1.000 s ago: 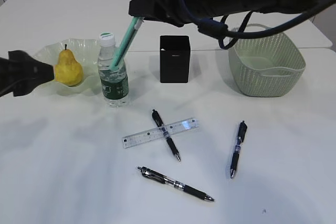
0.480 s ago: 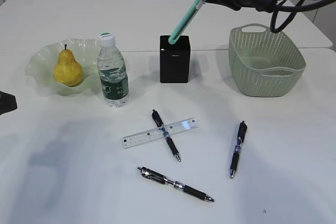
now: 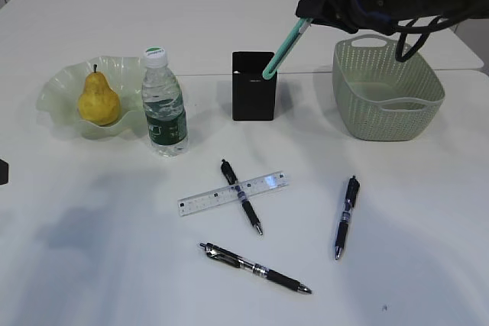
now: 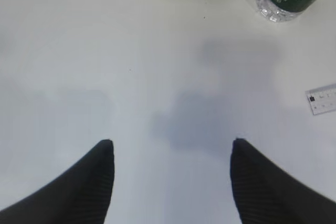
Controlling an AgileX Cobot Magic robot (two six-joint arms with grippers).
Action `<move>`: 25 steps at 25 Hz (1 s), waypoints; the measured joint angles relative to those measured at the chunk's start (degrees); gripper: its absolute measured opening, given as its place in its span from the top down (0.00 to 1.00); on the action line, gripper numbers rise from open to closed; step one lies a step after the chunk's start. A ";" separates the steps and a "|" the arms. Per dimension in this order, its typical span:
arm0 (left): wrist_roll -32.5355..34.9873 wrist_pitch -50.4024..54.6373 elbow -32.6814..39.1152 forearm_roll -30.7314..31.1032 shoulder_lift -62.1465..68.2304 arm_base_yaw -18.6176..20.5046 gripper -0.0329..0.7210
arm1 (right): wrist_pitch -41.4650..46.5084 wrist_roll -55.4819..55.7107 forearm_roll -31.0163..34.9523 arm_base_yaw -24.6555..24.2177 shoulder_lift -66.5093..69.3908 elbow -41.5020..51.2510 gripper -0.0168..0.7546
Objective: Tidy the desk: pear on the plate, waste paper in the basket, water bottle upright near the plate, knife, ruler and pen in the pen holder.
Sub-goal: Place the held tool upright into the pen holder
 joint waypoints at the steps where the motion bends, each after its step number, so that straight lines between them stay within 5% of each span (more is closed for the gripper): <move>1: 0.00 1.64 -0.84 0.41 0.00 0.00 0.31 | 0.00 0.00 0.00 0.00 0.57 -0.98 0.83; 12: 1.22 13.80 -4.43 1.05 3.81 0.00 0.31 | 0.00 0.00 0.00 0.00 10.39 -15.32 0.83; 25: 1.71 14.66 -4.43 1.05 3.94 0.00 0.31 | -2.53 0.00 -0.05 0.00 22.08 -23.30 0.83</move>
